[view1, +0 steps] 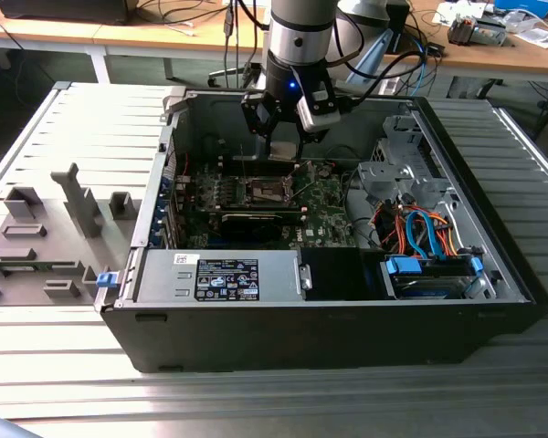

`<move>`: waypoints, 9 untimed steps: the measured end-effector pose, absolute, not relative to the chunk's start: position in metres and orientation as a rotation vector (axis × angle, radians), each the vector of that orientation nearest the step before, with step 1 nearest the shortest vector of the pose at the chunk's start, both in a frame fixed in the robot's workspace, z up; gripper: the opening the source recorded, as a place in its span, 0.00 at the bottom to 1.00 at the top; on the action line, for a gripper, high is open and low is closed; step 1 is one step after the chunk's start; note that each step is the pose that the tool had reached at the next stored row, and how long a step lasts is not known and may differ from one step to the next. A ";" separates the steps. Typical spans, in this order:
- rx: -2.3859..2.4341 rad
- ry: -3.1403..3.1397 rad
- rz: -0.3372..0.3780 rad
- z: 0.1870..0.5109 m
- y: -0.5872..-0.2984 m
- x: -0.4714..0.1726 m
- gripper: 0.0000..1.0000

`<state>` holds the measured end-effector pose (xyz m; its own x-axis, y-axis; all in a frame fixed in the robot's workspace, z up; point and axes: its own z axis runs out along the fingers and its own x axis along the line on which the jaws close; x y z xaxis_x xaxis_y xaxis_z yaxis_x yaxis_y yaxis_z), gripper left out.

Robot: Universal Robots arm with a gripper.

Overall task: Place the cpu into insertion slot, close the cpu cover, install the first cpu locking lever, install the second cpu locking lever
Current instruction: 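Place the cpu into insertion slot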

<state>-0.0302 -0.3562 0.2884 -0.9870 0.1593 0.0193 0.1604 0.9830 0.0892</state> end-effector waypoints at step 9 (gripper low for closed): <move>-0.263 -3.116 -0.141 0.288 -0.356 -0.030 0.54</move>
